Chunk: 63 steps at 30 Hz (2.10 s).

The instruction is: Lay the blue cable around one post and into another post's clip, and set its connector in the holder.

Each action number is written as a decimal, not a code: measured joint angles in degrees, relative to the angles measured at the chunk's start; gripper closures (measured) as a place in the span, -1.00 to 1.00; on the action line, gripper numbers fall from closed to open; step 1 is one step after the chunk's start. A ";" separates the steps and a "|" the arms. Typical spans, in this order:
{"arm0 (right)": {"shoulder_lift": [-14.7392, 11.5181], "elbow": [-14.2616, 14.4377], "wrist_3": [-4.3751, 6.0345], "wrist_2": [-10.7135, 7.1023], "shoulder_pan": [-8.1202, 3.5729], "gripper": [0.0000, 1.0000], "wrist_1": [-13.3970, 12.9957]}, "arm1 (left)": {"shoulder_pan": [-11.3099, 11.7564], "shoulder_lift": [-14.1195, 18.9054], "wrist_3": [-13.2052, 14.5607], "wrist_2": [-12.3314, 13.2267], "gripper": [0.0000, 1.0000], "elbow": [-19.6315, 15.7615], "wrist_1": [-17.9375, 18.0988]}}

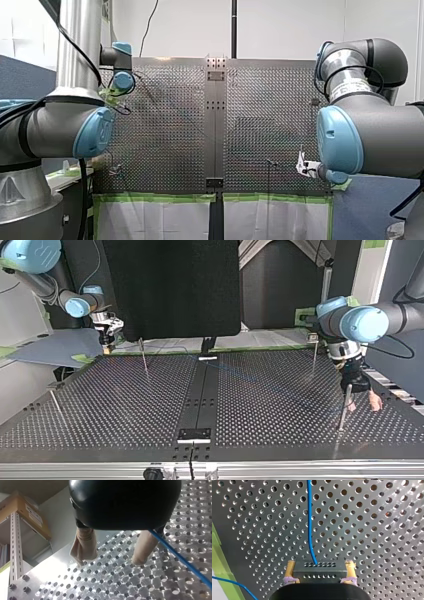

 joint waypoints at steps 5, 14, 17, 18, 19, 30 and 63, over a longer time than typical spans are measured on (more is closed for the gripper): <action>0.01 0.00 0.02 0.00 0.00 0.83 -0.04 | 0.02 -0.06 0.31 0.87 -1.00 -0.29 0.80; -0.04 -0.69 -0.76 0.22 -0.33 0.83 0.64 | -0.13 -2.49 -0.95 2.99 -1.00 -0.32 1.32; -0.31 -0.83 -1.68 0.37 -0.65 0.83 1.42 | -0.15 -2.86 -1.03 3.11 -1.00 -0.32 1.35; -0.47 -0.84 -1.88 0.45 -0.74 0.83 1.73 | -0.15 -2.92 -1.04 3.12 -1.00 -0.32 1.36; -0.73 -0.84 -2.07 0.54 -0.87 0.83 2.13 | -0.15 -2.94 -1.04 3.13 -1.00 -0.32 1.36; -5.98 2.24 -2.68 0.65 -2.34 0.83 3.66 | -0.17 -2.99 -1.00 3.04 -1.00 -0.32 1.29; -22.79 3.60 -3.48 3.72 -1.64 0.83 11.15 | -0.17 -2.99 -1.13 3.68 -1.00 -0.32 1.20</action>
